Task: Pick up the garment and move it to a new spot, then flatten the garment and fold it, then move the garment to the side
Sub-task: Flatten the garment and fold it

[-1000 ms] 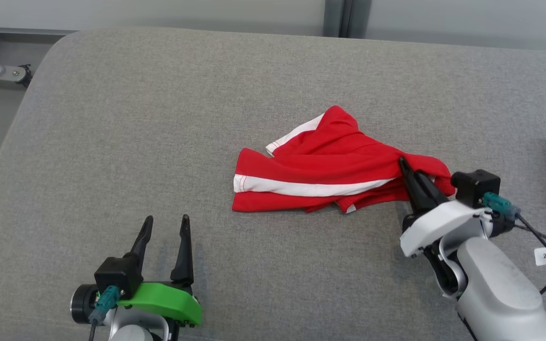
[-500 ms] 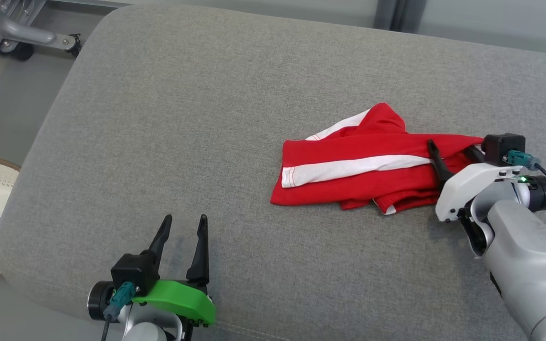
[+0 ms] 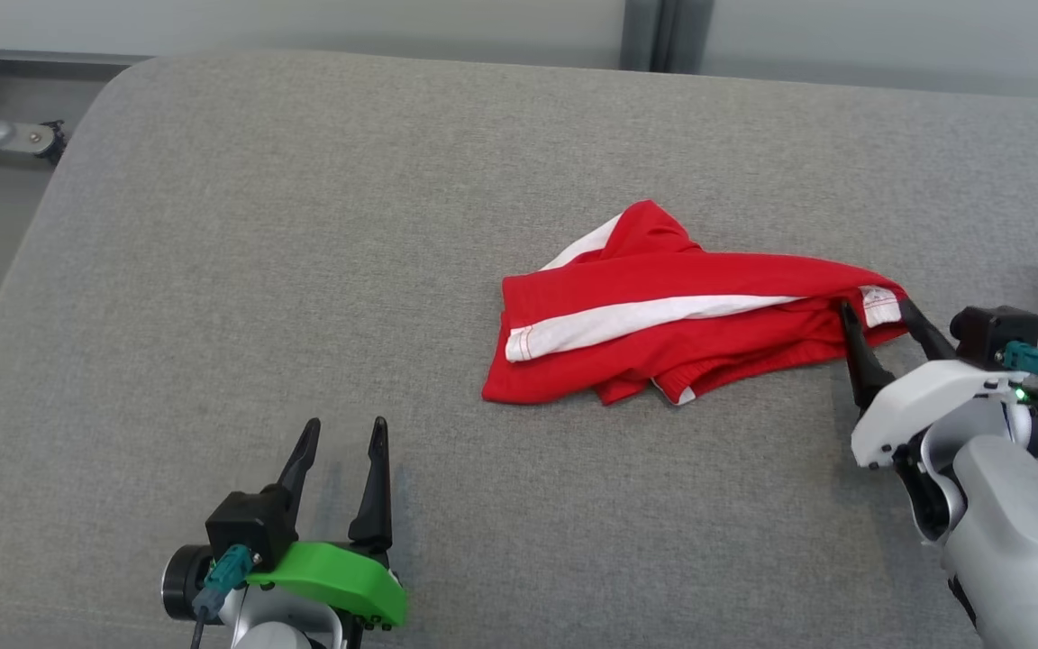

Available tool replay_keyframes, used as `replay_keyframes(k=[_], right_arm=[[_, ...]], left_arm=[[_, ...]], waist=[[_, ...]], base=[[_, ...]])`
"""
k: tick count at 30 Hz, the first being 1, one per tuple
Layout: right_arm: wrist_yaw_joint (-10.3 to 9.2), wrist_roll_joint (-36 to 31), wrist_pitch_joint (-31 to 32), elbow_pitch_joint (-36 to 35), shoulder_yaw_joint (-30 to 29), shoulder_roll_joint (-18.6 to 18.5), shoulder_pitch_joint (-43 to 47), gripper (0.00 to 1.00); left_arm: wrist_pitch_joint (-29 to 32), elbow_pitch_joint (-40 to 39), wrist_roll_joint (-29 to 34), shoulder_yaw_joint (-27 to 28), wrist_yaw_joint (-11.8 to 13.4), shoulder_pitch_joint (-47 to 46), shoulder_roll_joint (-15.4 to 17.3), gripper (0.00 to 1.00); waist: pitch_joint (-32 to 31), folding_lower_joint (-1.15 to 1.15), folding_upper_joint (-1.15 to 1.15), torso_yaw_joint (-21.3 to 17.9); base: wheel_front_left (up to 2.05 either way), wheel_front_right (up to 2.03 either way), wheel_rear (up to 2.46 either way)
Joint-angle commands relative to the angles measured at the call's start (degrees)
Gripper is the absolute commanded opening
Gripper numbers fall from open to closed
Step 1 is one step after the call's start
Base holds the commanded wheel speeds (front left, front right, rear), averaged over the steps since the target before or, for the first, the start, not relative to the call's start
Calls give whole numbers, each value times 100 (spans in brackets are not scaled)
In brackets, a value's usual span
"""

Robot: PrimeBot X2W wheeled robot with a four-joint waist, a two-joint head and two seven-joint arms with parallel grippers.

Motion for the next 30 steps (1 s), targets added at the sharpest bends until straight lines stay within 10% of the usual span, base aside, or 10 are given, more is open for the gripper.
replay_keyframes(k=[1,26,29,30], right_arm=[[-8,83,-14,-30,27,6,173,100],[-7,520,-14,-196,164,184,220,100],[-5,611,-14,-149,330,251,157,0],[-5,681,-14,-172,389,284,170,0]], left_arm=[[3,11,-8,16,-23,-34,15,100],[4,50,33,-71,-135,-179,14,100],[4,71,55,-70,-136,-215,15,100],[4,79,66,-58,-140,-214,15,100]], waist=[[-103,0,0,-246],[317,0,0,5],[344,0,0,31],[334,0,0,29]], base=[[0,0,0],[0,0,0],[0,0,0],[0,0,0]])
